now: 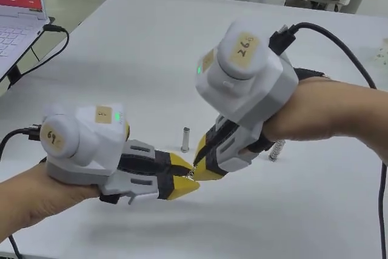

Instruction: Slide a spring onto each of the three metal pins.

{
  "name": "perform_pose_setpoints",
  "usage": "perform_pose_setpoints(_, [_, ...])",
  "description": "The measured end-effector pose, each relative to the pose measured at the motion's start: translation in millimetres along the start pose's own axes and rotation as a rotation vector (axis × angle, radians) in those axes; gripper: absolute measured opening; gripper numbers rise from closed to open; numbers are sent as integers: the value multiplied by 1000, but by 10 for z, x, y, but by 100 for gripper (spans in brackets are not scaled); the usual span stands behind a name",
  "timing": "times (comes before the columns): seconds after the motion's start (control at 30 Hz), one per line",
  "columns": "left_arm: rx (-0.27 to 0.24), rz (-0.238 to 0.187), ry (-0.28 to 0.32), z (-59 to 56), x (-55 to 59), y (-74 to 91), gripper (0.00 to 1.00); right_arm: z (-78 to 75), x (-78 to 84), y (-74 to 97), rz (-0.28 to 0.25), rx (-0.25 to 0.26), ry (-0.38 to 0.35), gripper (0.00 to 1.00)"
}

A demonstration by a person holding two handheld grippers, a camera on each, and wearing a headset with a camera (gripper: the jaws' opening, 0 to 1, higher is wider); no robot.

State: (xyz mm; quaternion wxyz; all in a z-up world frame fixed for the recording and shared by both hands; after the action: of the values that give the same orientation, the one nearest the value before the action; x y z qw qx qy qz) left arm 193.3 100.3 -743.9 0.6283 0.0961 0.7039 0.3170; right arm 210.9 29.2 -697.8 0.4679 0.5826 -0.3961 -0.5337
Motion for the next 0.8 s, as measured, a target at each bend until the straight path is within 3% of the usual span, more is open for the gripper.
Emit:
perform_pose_setpoints(0.67, [23, 15, -4, -25, 10, -42, 3, 39, -22, -14, 20, -3, 16, 8])
perform_pose_setpoints(0.8, [25, 12, 2, -19, 8, -47, 7, 21, -23, -12, 30, 8, 23, 8])
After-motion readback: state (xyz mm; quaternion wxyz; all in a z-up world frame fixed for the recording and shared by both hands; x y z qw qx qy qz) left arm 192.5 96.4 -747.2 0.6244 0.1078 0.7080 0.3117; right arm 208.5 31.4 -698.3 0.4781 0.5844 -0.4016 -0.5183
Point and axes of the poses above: the centre of the closed fingertips' face, and the gripper's own axes: y roughly backward along the fingers, z roughly to its left, x roughly out of its underside, the point moved 7 cm from there along y, roughly backward along the fingers, and after that the axes turned 14 degrees about z, right-handed, at the moved point
